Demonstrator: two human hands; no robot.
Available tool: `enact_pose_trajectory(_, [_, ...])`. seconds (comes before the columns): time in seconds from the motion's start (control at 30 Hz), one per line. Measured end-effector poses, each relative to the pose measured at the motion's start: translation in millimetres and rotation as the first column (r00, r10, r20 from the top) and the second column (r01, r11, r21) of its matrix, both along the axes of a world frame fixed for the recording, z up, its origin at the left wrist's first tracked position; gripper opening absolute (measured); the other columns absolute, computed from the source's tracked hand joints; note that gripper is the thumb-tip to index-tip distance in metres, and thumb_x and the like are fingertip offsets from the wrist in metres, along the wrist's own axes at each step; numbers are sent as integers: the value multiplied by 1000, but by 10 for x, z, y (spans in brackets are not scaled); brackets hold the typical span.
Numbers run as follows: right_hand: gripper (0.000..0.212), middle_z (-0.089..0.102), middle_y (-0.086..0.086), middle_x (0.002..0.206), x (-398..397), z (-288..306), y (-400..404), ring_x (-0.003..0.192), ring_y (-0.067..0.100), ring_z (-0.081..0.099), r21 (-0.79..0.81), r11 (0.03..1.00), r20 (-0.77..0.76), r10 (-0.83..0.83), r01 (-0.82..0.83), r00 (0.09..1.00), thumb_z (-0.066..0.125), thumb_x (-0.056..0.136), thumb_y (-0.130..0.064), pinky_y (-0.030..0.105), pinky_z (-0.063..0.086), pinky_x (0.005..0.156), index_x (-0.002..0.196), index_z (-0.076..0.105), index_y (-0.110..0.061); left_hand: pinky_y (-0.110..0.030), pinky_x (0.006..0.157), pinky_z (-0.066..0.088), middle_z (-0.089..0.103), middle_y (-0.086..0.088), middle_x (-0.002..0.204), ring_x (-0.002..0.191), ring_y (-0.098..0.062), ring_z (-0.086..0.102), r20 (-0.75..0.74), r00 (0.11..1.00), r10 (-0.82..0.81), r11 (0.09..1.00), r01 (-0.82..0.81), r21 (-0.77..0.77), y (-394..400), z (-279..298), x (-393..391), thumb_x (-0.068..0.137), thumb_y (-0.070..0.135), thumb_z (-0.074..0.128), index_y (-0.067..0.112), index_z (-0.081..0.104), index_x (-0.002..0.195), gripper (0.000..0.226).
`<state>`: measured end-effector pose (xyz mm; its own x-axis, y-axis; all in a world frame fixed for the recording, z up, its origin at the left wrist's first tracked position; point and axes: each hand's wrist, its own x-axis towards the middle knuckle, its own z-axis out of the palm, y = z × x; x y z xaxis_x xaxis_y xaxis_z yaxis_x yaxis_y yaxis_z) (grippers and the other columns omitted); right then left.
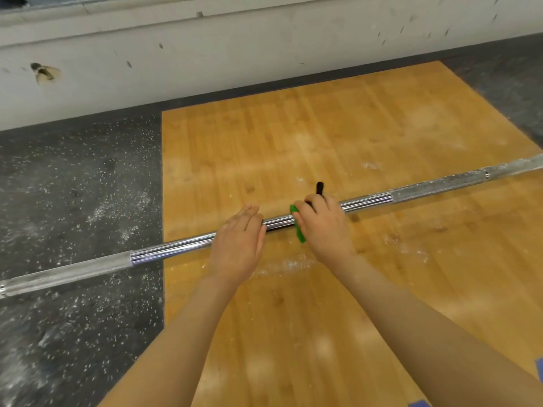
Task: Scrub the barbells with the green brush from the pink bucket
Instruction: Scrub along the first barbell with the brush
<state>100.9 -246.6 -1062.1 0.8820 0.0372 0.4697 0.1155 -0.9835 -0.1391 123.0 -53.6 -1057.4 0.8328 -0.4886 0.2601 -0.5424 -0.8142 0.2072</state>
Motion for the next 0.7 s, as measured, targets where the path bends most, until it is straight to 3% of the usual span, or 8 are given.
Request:
enact_pose_trajectory(0.27, [42,65,12,95,-95,77,-301,93,36,55,94,990,-50,-98,102,994,37,98,-29,43,48,82,96,70,-3,-40,95,47,63,-13,123,121,-27,56,32,999,9,999,-8,-35,-18,-44,-101,99,29,33,4,66,108,42])
enact_pose_trajectory(0.53, [36,65,12,94,-172,-8,-253,87,33,56,-29,998,8,52,-51,999,42,97,-28,41,48,78,102,69,-5,-40,97,46,62,-12,126,123,-26,55,47,999,-1,999,3,-39,-4,-56,-216,99,29,34,4,64,113,41])
enact_pose_trajectory(0.7, [42,65,15,92,-220,28,-709,84,35,55,49,996,10,-72,72,997,39,98,-28,41,48,72,97,70,-1,-39,98,45,60,-11,129,124,-25,54,39,999,-13,1000,14,-25,4,-41,-263,99,30,33,5,62,117,42])
